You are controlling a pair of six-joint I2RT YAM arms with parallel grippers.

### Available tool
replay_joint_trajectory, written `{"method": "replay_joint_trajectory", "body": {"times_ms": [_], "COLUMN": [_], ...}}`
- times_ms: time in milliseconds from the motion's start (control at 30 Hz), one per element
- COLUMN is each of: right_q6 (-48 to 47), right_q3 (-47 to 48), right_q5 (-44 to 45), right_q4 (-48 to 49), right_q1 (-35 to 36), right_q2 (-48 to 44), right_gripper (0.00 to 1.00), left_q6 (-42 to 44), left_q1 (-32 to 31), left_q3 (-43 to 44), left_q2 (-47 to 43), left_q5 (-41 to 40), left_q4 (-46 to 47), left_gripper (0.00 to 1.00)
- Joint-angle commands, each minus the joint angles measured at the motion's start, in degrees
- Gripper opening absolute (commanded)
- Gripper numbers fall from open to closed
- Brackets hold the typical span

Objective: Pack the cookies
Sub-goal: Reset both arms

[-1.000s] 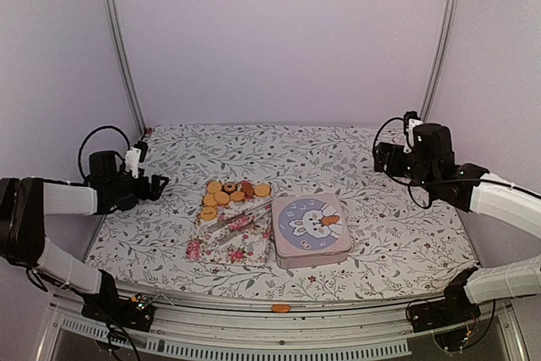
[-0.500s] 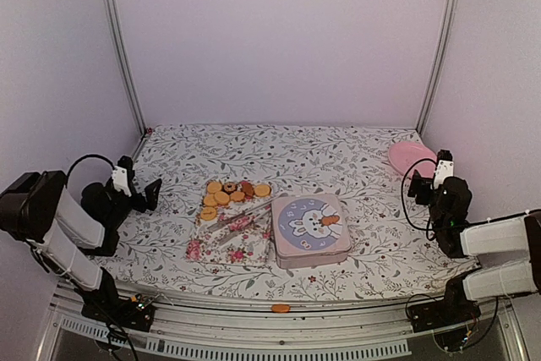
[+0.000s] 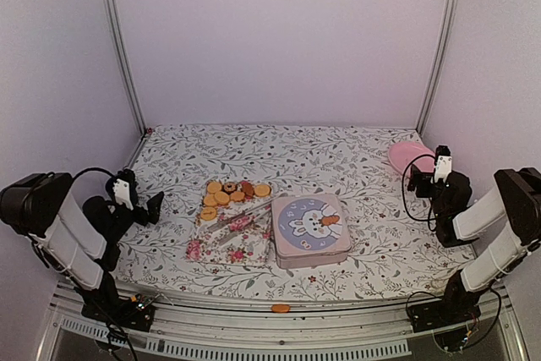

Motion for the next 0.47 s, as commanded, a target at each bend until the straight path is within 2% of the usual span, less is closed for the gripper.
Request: {"method": "replay_joint_trajectory", "body": {"times_ms": [0,433], "right_q6": [1.0,0.7], "right_q3": [0.3,-0.4], "right_q5": [-2.3,-2.8], "right_q4": [3.9,6.5], "right_q1": [-0.3,-0.4], "right_q2": [0.1,1.0], "right_gripper": [0.99,0.99], "left_q6": [0.4,0.5], "left_q1": [-0.6,-0.7], "left_q3": [-0.9,-1.1], "left_q2": [0.9,0.8], "left_q5": [-1.6,-1.6], "left_q4": [19.4,19.5], "left_gripper": [1.00,0.99]}}
